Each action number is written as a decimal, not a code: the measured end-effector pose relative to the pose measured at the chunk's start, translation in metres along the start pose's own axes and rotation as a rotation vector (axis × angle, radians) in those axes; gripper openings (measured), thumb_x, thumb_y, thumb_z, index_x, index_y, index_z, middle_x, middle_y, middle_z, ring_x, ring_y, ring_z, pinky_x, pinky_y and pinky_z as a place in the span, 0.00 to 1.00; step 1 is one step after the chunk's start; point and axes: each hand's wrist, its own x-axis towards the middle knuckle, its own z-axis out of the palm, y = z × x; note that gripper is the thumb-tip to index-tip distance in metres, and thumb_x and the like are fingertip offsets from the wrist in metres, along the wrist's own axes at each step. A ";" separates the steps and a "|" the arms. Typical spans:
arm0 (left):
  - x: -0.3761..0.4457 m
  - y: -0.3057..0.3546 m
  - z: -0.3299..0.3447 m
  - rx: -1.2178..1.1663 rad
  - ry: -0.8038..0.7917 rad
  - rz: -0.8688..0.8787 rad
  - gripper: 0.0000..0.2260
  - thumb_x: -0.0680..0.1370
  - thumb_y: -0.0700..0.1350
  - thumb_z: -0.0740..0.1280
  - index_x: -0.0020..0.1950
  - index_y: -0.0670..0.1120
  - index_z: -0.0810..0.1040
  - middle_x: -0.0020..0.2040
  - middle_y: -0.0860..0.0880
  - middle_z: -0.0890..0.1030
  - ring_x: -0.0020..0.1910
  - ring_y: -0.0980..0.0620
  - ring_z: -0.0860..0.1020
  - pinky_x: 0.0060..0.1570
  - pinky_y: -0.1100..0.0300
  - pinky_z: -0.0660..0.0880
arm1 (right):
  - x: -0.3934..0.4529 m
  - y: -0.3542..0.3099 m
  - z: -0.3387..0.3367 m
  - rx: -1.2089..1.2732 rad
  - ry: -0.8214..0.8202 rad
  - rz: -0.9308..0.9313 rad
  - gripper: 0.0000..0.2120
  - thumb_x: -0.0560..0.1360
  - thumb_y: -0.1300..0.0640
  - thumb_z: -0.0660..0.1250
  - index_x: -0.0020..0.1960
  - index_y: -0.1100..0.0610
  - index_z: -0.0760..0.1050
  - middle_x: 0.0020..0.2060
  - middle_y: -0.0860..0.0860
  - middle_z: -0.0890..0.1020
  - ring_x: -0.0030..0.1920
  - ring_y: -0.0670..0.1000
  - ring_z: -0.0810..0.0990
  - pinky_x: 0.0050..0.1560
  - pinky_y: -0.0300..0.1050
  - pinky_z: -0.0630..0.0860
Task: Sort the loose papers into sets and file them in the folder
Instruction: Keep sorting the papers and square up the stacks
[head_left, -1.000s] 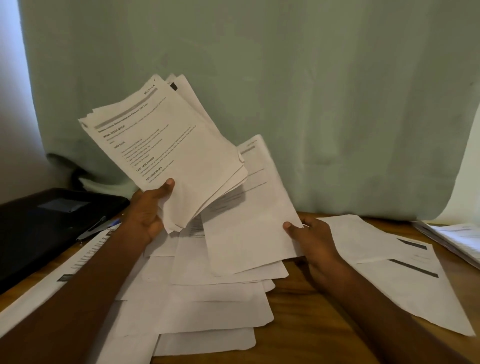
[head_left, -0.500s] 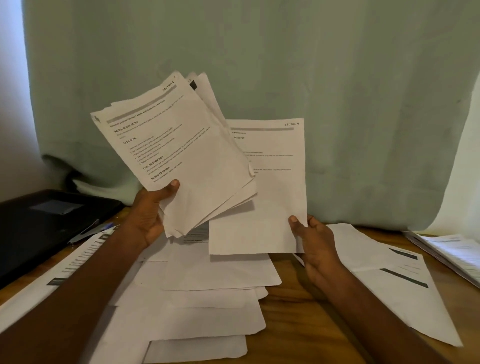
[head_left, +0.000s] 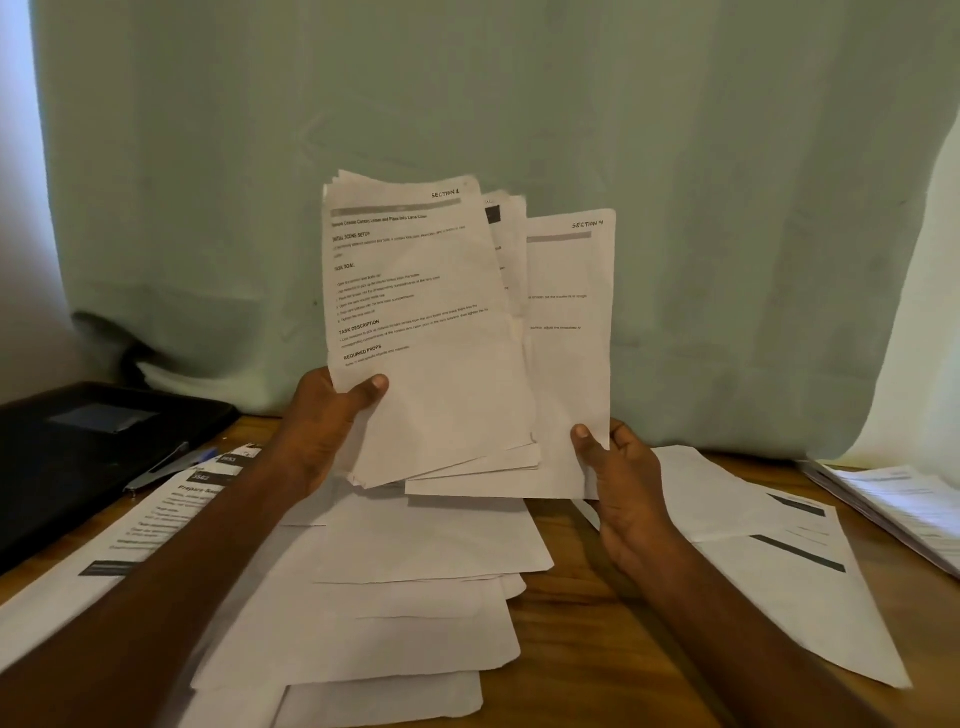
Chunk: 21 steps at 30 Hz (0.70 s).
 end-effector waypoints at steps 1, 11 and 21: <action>0.000 0.000 0.001 0.010 -0.008 -0.002 0.11 0.80 0.37 0.70 0.56 0.54 0.81 0.49 0.61 0.86 0.53 0.60 0.83 0.59 0.58 0.76 | 0.000 0.001 0.000 -0.008 -0.007 0.003 0.07 0.80 0.55 0.68 0.58 0.50 0.76 0.50 0.45 0.83 0.49 0.46 0.81 0.33 0.31 0.78; -0.005 0.003 0.000 0.062 0.073 -0.067 0.14 0.78 0.39 0.73 0.63 0.48 0.80 0.51 0.56 0.84 0.49 0.59 0.82 0.48 0.66 0.79 | -0.011 0.009 0.019 -0.013 -0.258 0.108 0.14 0.81 0.46 0.66 0.60 0.53 0.80 0.50 0.49 0.87 0.47 0.51 0.86 0.46 0.49 0.81; 0.008 0.000 -0.060 -0.103 0.566 -0.164 0.17 0.81 0.40 0.70 0.70 0.45 0.75 0.57 0.51 0.77 0.57 0.50 0.75 0.59 0.56 0.71 | -0.013 0.026 0.012 -1.062 -0.236 -0.172 0.15 0.79 0.38 0.66 0.50 0.50 0.77 0.47 0.46 0.81 0.48 0.48 0.79 0.50 0.48 0.77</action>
